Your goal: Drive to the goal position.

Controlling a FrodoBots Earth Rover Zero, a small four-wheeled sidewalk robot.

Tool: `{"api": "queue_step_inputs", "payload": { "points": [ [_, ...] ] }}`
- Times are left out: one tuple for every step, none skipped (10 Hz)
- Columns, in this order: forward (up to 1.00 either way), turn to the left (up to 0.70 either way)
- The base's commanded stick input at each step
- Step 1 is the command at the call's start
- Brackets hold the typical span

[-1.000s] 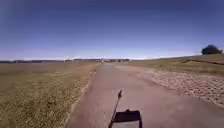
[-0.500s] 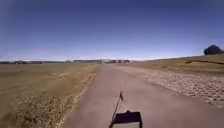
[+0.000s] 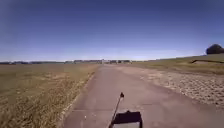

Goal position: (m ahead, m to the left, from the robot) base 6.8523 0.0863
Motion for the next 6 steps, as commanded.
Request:
{"api": "queue_step_inputs", "payload": {
  "points": [
    [1.00,0.00],
    [1.00,0.00],
    [1.00,0.00],
    [1.00,0.00],
    [1.00,0.00],
    [1.00,0.00]
  ]
}}
